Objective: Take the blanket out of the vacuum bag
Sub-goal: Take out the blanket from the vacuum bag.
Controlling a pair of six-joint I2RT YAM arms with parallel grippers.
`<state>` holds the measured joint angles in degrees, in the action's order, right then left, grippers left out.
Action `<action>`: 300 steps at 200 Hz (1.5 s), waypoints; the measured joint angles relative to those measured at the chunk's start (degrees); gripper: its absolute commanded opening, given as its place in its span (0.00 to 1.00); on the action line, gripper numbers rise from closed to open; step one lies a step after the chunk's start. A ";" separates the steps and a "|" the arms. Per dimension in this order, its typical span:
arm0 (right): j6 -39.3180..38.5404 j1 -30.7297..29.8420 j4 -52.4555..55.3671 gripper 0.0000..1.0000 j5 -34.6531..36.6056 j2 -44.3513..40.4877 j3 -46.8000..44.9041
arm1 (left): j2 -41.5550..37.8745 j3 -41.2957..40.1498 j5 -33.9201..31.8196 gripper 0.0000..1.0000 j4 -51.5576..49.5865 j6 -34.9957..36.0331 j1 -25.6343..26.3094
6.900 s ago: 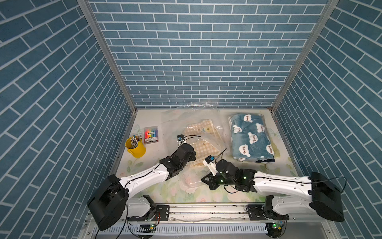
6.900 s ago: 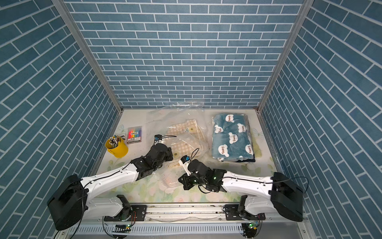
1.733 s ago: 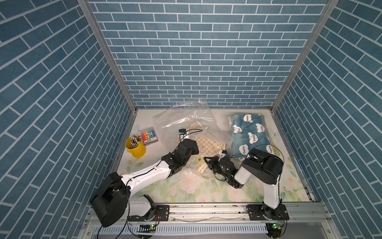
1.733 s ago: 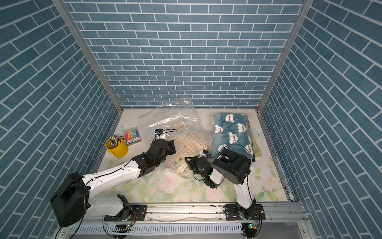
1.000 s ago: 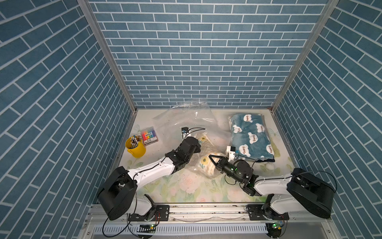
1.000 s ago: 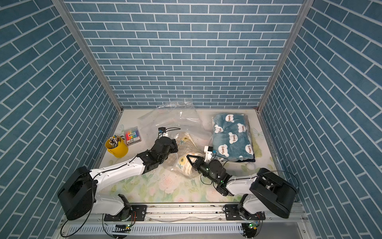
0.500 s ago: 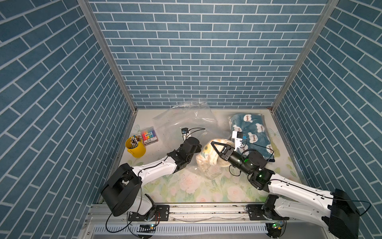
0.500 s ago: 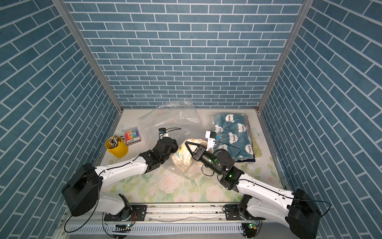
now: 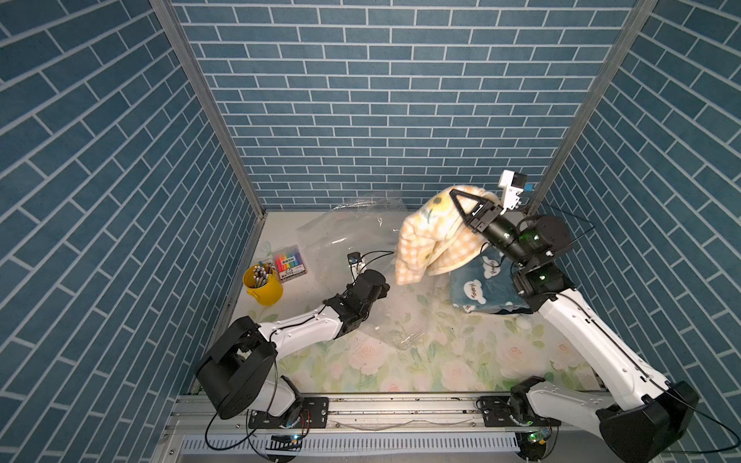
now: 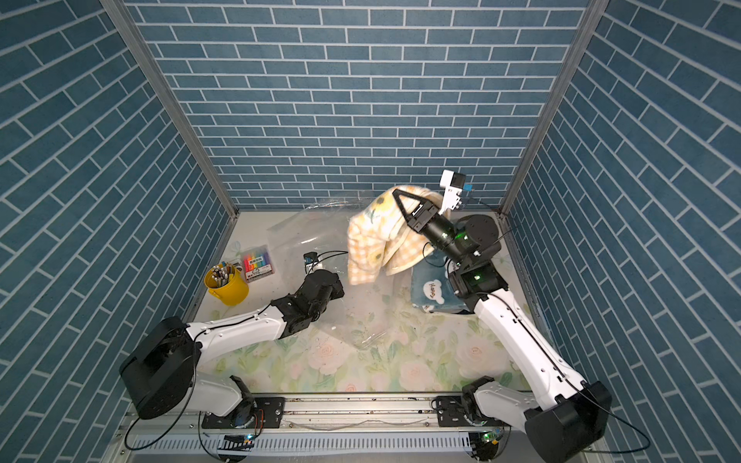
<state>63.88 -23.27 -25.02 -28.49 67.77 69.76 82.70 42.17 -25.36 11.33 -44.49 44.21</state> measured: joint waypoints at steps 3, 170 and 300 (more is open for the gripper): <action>-0.07 1.11 0.22 0.00 -0.66 0.44 0.96 | -0.02 -0.09 -0.09 0.00 0.00 -0.04 0.00; 11.30 33.35 -11.54 0.00 -26.40 9.92 -2.45 | -4.48 -2.69 0.17 0.00 -1.38 -0.72 -0.09; -4.17 32.48 12.15 0.06 -7.87 -13.11 -36.44 | -5.11 -1.40 1.68 0.00 -1.95 -0.15 -0.11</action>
<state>59.70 9.21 -12.86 -36.36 54.65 33.32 77.58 40.77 -23.68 9.39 -44.64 44.10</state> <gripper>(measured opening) 0.058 0.053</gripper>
